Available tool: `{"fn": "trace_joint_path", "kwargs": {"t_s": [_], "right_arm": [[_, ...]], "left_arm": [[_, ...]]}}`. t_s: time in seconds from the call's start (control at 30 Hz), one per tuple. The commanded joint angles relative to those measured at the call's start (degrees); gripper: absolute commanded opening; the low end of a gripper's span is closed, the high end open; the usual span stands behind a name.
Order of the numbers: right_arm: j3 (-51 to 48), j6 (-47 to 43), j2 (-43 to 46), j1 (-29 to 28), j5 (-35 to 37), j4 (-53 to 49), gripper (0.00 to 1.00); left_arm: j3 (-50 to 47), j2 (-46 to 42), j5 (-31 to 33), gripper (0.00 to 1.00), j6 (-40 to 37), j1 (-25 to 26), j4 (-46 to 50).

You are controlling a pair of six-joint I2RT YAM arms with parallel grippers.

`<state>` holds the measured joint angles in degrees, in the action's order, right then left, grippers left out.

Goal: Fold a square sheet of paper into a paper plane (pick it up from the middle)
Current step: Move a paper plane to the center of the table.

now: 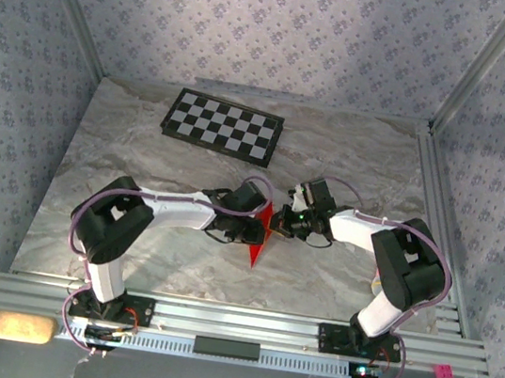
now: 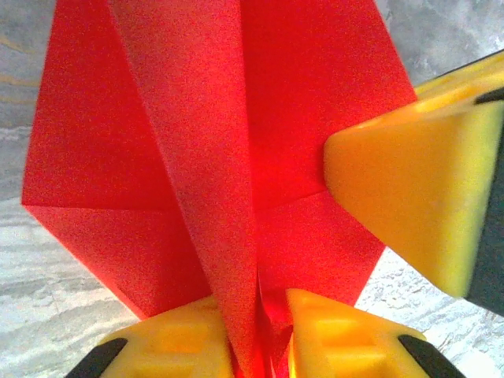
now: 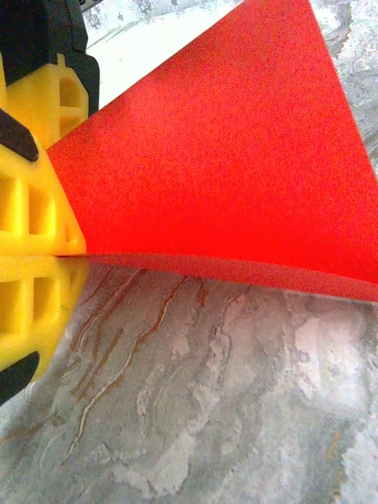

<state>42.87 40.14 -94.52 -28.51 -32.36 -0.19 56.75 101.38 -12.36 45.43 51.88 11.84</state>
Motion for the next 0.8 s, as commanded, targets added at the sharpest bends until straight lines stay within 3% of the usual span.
{"fn": "trace_joint_path", "kwargs": {"t_s": [0.0, 0.77], "right_arm": [[-0.9, 0.8, -0.5, 0.2, -0.3, -0.1, 0.01], [-1.0, 0.8, -1.1, 0.3, -0.7, 0.4, 0.03]], "left_arm": [[1.9, 0.8, 0.2, 0.23, -0.6, 0.5, 0.3], [2.9, 3.1, -1.2, 0.13, -0.1, 0.5, 0.3]]}}
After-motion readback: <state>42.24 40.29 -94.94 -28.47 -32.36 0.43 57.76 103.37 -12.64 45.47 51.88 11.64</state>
